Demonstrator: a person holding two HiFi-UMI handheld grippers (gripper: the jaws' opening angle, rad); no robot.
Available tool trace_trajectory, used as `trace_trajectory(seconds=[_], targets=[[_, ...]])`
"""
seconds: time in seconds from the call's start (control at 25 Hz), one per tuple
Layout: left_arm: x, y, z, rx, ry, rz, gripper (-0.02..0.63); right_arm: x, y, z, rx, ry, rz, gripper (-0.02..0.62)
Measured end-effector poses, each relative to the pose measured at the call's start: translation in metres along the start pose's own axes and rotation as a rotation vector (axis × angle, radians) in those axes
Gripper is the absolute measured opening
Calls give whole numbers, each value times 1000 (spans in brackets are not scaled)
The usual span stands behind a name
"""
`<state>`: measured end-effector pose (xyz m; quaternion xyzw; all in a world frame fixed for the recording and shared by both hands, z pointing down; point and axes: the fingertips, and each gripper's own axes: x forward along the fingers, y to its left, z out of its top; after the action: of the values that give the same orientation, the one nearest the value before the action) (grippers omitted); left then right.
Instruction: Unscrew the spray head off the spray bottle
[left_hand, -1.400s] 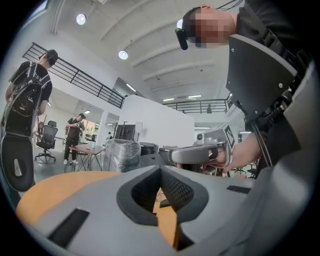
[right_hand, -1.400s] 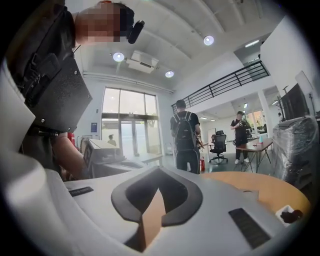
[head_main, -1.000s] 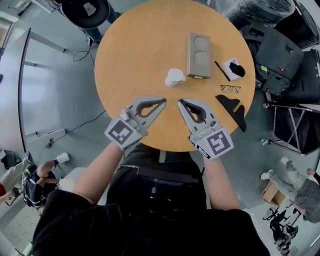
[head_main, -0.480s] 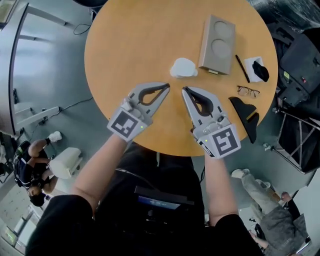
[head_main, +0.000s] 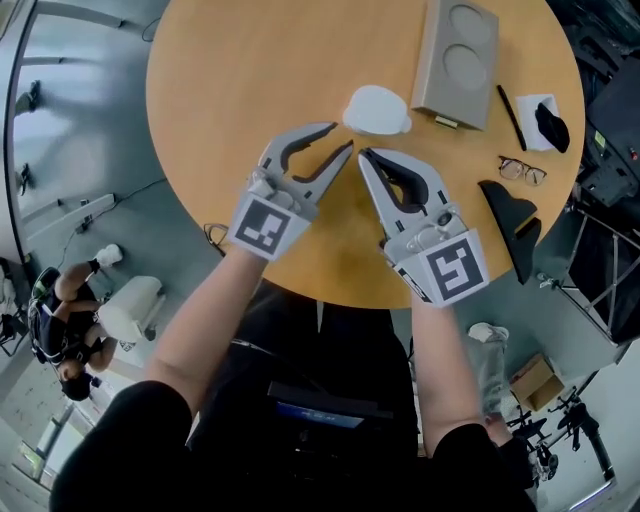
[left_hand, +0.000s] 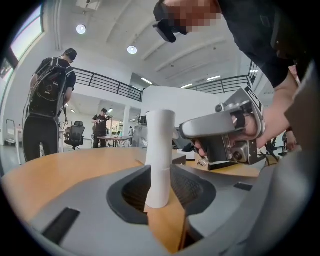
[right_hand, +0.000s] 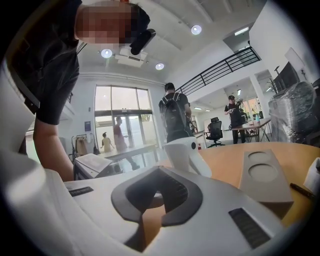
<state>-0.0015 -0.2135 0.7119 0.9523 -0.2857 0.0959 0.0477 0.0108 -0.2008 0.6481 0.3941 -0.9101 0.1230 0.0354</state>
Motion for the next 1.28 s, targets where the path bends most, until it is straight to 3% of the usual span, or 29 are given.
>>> trace_trajectory(seconds=[0.24, 0.64, 1.28], targets=[[24, 5, -27, -18, 14, -1, 175, 2, -16, -16, 13, -13, -6, 17], [59, 3, -43, 12, 26, -44, 305, -1, -29, -32, 27, -7, -35, 17], [107, -7, -37, 31, -9, -138, 331, -9, -45, -45, 74, -17, -63, 17]])
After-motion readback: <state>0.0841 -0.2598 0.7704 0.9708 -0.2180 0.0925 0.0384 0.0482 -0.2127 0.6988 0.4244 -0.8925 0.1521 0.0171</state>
